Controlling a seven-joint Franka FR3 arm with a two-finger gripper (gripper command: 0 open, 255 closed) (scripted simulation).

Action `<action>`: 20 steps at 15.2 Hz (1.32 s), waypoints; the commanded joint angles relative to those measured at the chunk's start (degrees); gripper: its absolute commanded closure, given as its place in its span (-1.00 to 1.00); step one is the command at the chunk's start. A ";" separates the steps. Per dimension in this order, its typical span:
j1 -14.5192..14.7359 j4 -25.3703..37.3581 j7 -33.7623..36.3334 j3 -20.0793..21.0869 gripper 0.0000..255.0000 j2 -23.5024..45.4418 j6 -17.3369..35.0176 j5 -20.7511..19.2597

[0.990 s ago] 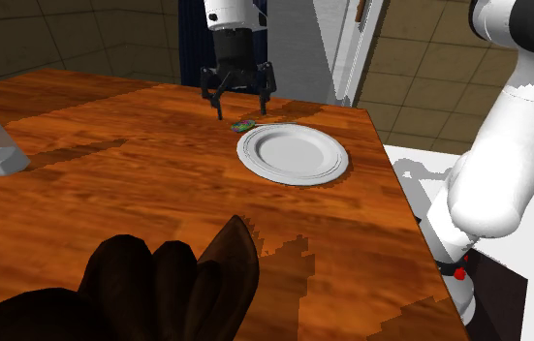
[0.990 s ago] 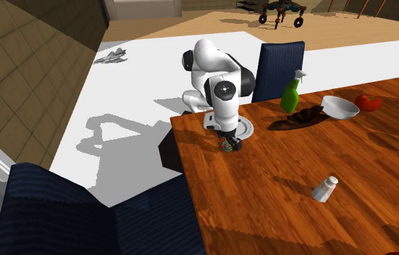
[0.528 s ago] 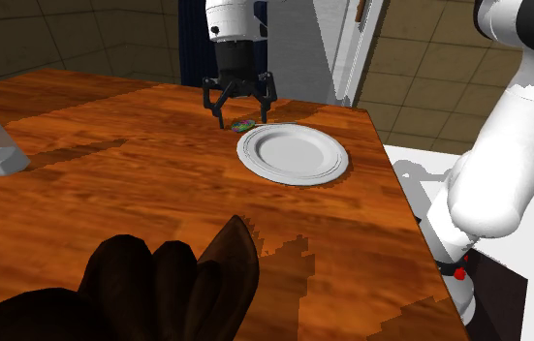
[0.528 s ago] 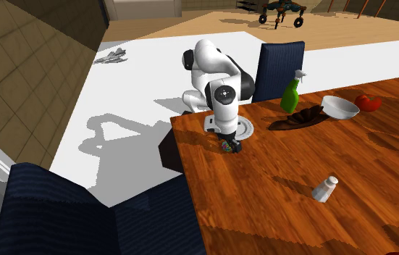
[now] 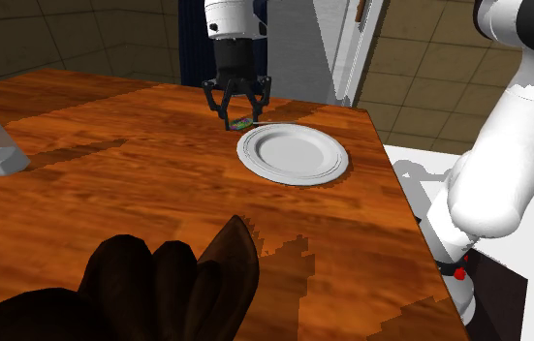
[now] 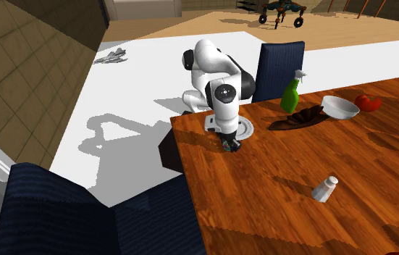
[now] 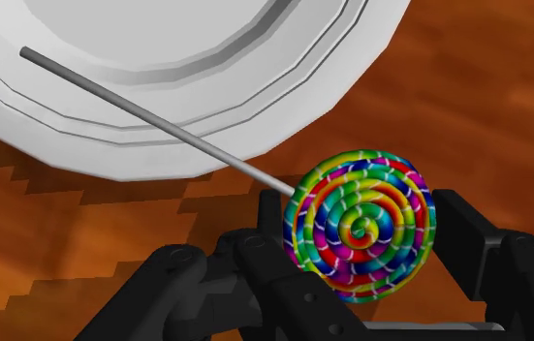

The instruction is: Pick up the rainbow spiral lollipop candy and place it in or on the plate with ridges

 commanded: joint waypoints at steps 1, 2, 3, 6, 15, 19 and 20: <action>-0.02 -0.40 0.01 -0.03 1.00 0.28 -0.20 -0.11; -0.03 -0.42 -0.02 -0.04 1.00 0.23 -0.22 -0.10; -0.07 -0.43 -0.08 -0.07 1.00 0.16 -0.29 -0.08; -0.07 0.34 0.11 -0.05 1.00 -0.01 -1.21 -0.02; 0.03 8.71 1.57 0.03 1.00 1.21 -8.30 -0.23; 0.16 13.03 2.36 0.12 1.00 2.20 -11.59 -0.41; 0.20 14.17 2.58 0.16 1.00 2.49 -12.44 -0.46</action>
